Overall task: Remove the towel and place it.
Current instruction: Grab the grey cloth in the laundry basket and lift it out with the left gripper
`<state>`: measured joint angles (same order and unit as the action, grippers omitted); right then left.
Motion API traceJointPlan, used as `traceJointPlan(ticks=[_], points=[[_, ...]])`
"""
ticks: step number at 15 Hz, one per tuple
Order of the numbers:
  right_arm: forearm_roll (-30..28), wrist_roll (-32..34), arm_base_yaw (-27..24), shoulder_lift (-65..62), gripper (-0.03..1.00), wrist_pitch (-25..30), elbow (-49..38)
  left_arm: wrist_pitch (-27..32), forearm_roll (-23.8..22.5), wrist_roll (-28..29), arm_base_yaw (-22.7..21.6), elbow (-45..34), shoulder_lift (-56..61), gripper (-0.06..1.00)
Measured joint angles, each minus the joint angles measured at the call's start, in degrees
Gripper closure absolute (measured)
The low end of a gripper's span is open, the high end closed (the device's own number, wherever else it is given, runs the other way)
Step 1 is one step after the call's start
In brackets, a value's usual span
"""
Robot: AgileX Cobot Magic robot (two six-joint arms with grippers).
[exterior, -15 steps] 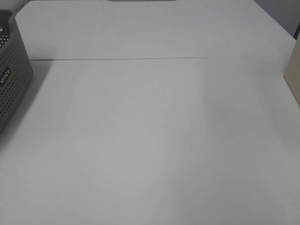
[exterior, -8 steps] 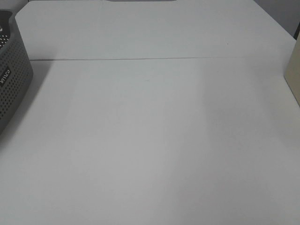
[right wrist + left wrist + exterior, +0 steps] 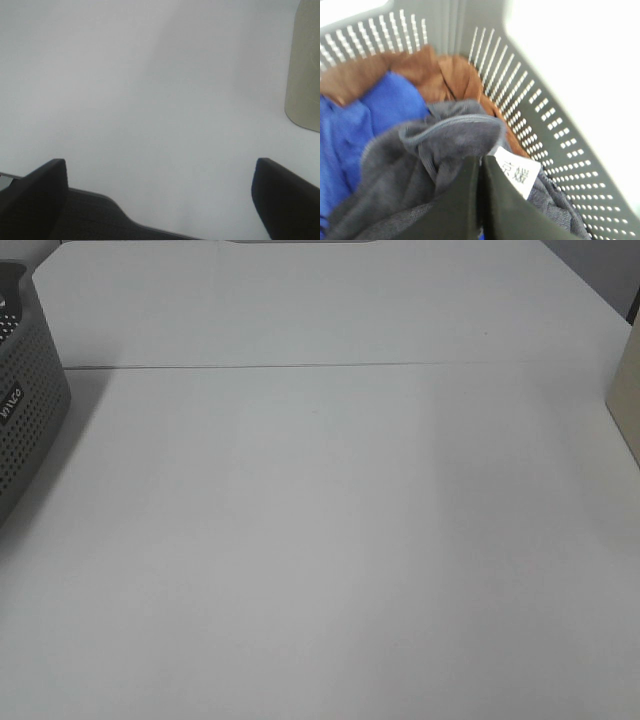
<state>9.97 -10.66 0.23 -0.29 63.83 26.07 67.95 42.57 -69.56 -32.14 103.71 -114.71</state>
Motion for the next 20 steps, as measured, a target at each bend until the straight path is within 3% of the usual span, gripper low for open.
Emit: traceJointPlan(ticks=[8, 10, 12, 14, 16, 20], points=[[0.0, 0.0, 0.0, 0.0, 0.02, 0.0, 0.0, -0.5, 0.6, -9.9, 2.4, 0.0, 12.2, 0.94], [0.0, 0.0, 0.0, 0.0, 0.02, 0.0, 0.0, -5.0, 0.7, -9.3, 4.0, 0.0, 15.5, 0.94], [0.0, 0.0, 0.0, 0.0, 0.02, 0.0, 0.0, -13.5, 0.7, -4.1, 4.2, 0.0, 20.0, 0.94], [0.0, 0.0, 0.0, 0.0, 0.02, 0.0, 0.0, -14.7, 0.8, -3.5, 4.2, 0.0, 21.8, 0.94], [0.0, 0.0, 0.0, 0.0, 0.02, 0.0, 0.0, -15.1, 3.2, -4.2, 4.2, 0.1, 23.5, 0.94], [0.0, 0.1, 0.0, 0.0, 0.02, 0.0, 0.0, -18.2, 14.7, -6.6, 4.2, 4.2, 24.2, 0.94]])
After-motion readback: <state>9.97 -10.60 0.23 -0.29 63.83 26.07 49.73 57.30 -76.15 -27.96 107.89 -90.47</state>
